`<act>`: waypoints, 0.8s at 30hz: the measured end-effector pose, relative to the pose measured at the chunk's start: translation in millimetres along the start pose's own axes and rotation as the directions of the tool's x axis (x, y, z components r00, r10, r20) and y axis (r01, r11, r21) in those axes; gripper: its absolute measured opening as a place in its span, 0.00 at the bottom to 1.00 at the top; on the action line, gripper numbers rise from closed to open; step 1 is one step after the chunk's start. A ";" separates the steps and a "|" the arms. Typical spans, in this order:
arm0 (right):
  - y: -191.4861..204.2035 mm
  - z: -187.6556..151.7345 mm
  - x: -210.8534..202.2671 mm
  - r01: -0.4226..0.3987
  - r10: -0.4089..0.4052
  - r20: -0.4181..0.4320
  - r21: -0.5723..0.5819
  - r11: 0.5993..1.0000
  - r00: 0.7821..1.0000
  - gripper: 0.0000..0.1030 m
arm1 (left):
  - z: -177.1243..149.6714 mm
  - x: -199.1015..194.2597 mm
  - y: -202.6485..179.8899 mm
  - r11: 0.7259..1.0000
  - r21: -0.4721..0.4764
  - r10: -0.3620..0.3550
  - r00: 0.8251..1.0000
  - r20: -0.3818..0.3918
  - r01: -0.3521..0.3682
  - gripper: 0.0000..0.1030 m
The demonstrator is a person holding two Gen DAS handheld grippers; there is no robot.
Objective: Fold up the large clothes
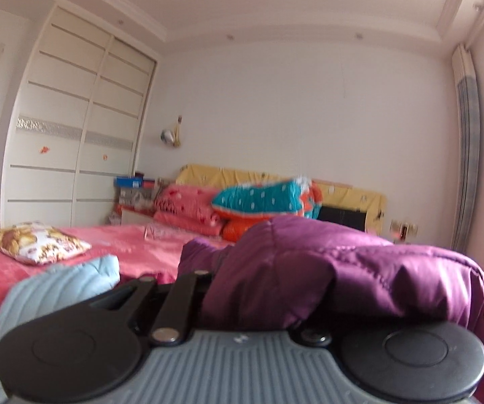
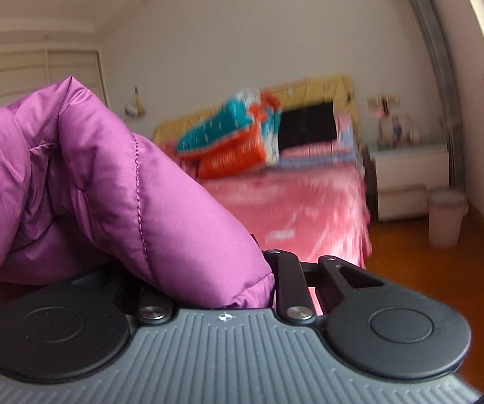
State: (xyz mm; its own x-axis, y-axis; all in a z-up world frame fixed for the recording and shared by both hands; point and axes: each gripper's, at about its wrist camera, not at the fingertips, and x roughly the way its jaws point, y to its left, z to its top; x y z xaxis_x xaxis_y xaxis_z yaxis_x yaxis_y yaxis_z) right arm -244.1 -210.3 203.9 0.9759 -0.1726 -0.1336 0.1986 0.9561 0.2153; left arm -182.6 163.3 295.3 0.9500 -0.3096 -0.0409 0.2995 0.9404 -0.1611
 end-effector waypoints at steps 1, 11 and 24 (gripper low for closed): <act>2.8 11.2 -8.0 -0.001 0.002 0.040 -0.011 1.000 0.999 0.23 | 5.3 -6.9 0.1 1.000 -0.001 -0.004 1.000 0.020 0.004 0.08; 25.8 97.4 -84.6 -0.044 0.062 0.308 -0.064 0.997 0.949 0.23 | 44.7 -53.8 -5.1 0.998 -0.004 -0.058 0.983 0.173 0.059 0.08; 20.4 183.6 -108.6 -0.033 0.049 0.498 -0.041 0.999 0.866 0.23 | 67.3 -13.6 -23.3 0.982 -0.062 -0.168 0.971 0.168 0.181 0.09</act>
State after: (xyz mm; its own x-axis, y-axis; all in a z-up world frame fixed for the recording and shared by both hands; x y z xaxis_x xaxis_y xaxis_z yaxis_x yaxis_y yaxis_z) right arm -329.4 -215.5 400.5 0.9000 -0.2199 0.3764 0.1620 0.9703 0.1796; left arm -196.5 155.1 366.0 0.8872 -0.4353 0.1529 0.4602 0.8584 -0.2266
